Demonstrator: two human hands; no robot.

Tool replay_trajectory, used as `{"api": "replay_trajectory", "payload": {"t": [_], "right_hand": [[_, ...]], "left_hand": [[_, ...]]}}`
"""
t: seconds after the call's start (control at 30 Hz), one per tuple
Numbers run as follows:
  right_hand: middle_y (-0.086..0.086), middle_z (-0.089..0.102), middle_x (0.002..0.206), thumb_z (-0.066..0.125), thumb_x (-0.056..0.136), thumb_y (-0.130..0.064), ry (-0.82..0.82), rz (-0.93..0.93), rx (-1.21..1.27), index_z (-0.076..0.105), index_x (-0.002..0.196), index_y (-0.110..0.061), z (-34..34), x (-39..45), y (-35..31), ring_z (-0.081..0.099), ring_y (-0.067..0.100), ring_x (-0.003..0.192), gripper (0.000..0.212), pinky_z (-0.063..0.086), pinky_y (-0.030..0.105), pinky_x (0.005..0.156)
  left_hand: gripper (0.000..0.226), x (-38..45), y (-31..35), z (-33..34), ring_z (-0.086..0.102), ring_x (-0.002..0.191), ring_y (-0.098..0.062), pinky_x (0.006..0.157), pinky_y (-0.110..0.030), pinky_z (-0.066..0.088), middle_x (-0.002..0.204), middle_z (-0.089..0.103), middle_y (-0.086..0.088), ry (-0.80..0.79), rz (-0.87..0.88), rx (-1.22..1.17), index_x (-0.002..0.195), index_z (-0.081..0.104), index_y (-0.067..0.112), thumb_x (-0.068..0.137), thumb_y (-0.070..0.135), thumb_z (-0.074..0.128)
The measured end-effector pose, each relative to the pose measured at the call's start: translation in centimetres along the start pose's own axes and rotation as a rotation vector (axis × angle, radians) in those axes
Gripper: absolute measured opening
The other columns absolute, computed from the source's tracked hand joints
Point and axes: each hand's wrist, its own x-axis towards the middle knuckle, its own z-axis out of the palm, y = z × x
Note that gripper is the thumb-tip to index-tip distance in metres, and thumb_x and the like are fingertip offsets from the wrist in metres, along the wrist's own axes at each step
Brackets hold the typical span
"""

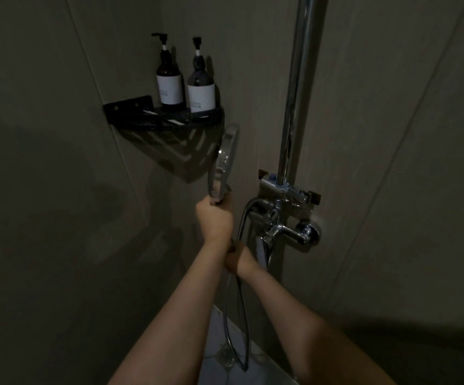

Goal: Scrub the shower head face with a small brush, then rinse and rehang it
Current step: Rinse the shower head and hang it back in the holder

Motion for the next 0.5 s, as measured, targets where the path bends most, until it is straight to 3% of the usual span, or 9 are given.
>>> {"api": "replay_trajectory", "payload": {"t": [0.07, 0.13, 0.2, 0.23, 0.3, 0.37, 0.43, 0.5], "right_hand": [[-0.014, 0.056, 0.053, 0.068, 0.077, -0.003, -0.055, -0.023, -0.004, 0.049, 0.065, -0.022, -0.4, -0.3, -1.1, 0.050, -0.011, 0.050, 0.029, 0.040, 0.005, 0.050], [-0.012, 0.055, 0.072, 0.064, 0.082, 0.005, -0.092, -0.044, 0.020, 0.052, 0.075, -0.021, -0.2, -0.5, -1.9, 0.052, -0.016, 0.058, 0.030, 0.041, 0.001, 0.054], [-0.004, 0.053, 0.083, 0.050, 0.091, 0.007, -0.086, -0.093, 0.044, 0.056, 0.090, -0.012, 0.5, -0.6, -2.5, 0.055, -0.009, 0.068, 0.020, 0.042, 0.000, 0.056], [-0.003, 0.051, 0.082, 0.042, 0.094, 0.006, -0.050, -0.097, 0.076, 0.053, 0.089, -0.014, 1.0, -0.5, -2.9, 0.055, -0.003, 0.067, 0.023, 0.043, 0.003, 0.057], [-0.006, 0.050, 0.078, 0.036, 0.097, 0.003, 0.050, -0.096, 0.028, 0.045, 0.079, -0.025, 1.3, -0.1, -2.8, 0.053, 0.002, 0.071, 0.035, 0.046, 0.017, 0.069], [-0.001, 0.061, 0.076, 0.038, 0.096, -0.002, 0.182, -0.087, -0.010, 0.050, 0.078, -0.023, 1.2, 0.1, -2.9, 0.055, 0.015, 0.080, 0.031, 0.049, 0.023, 0.072], [0.009, 0.066, 0.090, 0.051, 0.091, -0.009, 0.243, -0.017, 0.016, 0.061, 0.089, -0.015, 0.8, 0.3, -2.6, 0.059, 0.025, 0.089, 0.012, 0.051, 0.026, 0.076], [0.006, 0.066, 0.099, 0.061, 0.086, -0.012, 0.288, -0.005, -0.053, 0.064, 0.105, -0.010, 0.6, 0.3, -2.5, 0.061, 0.020, 0.095, 0.019, 0.046, 0.026, 0.076]], "left_hand": [[0.034, 0.1, -0.1, 0.1, 0.047, 0.059, -0.018, 0.058, -0.027, 0.037, 0.056, 0.049, -0.002, 0.040, 0.041, 0.023, 0.055, 0.049, 0.017, 0.088, 0.013, 0.055], [0.029, 0.6, 0.0, 0.1, 0.054, 0.064, -0.028, 0.061, -0.028, 0.037, 0.061, 0.057, -0.012, 0.036, 0.006, 0.087, 0.057, 0.052, 0.013, 0.086, 0.015, 0.056], [0.017, 0.9, -0.1, -0.3, 0.061, 0.079, -0.035, 0.065, -0.029, 0.039, 0.080, 0.065, -0.022, 0.045, -0.025, 0.185, 0.072, 0.061, 0.005, 0.084, 0.012, 0.053], [0.016, 0.9, -0.2, -0.5, 0.061, 0.086, -0.036, 0.068, -0.031, 0.041, 0.087, 0.066, -0.022, 0.043, -0.029, 0.231, 0.080, 0.064, 0.003, 0.084, 0.012, 0.052], [0.016, 1.0, -0.5, -0.7, 0.062, 0.094, -0.033, 0.076, -0.032, 0.044, 0.090, 0.066, -0.016, -0.044, -0.038, 0.266, 0.089, 0.065, 0.004, 0.083, 0.016, 0.056], [0.028, 1.3, 0.1, -0.6, 0.061, 0.102, -0.026, 0.088, -0.032, 0.047, 0.098, 0.065, -0.005, -0.201, -0.063, 0.291, 0.100, 0.064, 0.012, 0.076, 0.028, 0.066], [0.055, 2.0, 0.0, -0.7, 0.058, 0.109, -0.022, 0.099, -0.039, 0.046, 0.112, 0.064, -0.001, -0.330, -0.074, 0.354, 0.109, 0.059, 0.022, 0.060, 0.043, 0.072], [0.050, 2.0, -0.3, -1.2, 0.057, 0.108, -0.020, 0.100, -0.038, 0.046, 0.114, 0.061, -0.001, -0.417, -0.136, 0.363, 0.110, 0.056, 0.022, 0.066, 0.038, 0.075]]}}
